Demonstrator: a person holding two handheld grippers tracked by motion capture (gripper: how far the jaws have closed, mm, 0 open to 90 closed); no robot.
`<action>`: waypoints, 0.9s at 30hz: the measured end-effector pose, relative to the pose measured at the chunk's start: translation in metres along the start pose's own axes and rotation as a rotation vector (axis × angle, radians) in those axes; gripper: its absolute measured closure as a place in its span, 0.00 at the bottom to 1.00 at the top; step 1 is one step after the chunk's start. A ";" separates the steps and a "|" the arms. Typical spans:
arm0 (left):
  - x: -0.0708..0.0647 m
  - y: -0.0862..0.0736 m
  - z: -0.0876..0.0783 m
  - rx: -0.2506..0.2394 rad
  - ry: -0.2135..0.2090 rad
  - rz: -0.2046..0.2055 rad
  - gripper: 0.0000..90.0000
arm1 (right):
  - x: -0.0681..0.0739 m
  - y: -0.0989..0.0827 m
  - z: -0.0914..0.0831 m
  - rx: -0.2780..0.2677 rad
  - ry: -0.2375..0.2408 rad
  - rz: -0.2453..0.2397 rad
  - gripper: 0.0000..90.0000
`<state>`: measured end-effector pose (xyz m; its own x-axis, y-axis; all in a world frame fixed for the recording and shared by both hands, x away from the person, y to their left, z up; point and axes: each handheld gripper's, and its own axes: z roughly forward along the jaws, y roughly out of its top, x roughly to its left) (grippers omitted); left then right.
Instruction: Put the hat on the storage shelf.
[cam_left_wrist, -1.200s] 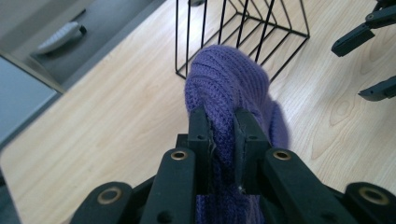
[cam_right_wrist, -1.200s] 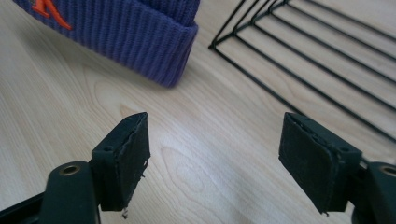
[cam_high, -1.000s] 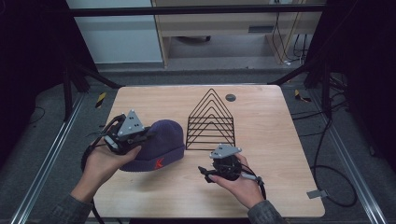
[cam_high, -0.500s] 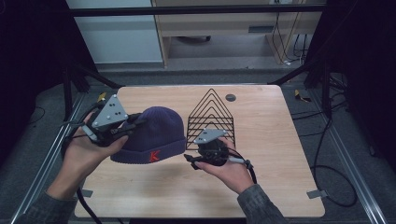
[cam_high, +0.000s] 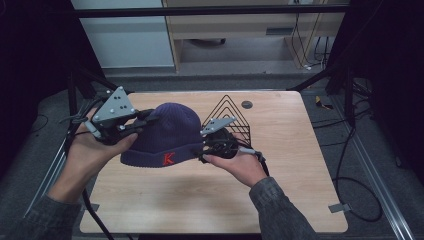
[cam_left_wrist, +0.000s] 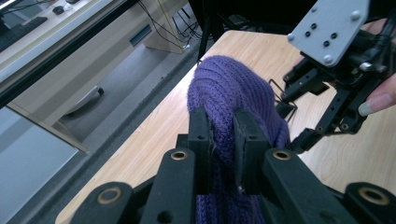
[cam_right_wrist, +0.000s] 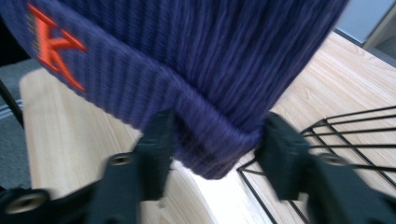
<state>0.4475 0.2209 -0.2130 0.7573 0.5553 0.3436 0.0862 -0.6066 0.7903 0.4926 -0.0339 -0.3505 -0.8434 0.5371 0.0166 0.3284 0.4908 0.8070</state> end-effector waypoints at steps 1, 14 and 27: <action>0.001 0.001 0.002 0.000 0.001 -0.006 0.88 | -0.001 0.001 -0.002 -0.007 0.006 -0.003 0.68; 0.037 0.053 0.035 -0.074 0.007 -0.096 0.87 | -0.036 0.026 -0.061 -0.046 -0.111 -0.004 0.82; 0.047 0.089 0.121 -0.120 -0.051 -0.123 0.87 | -0.092 0.009 -0.103 -0.045 -0.259 0.066 0.82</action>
<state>0.5694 0.1242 -0.1877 0.7780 0.5897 0.2170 0.1043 -0.4618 0.8808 0.5293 -0.1493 -0.2842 -0.6821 0.7272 -0.0768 0.3551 0.4213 0.8345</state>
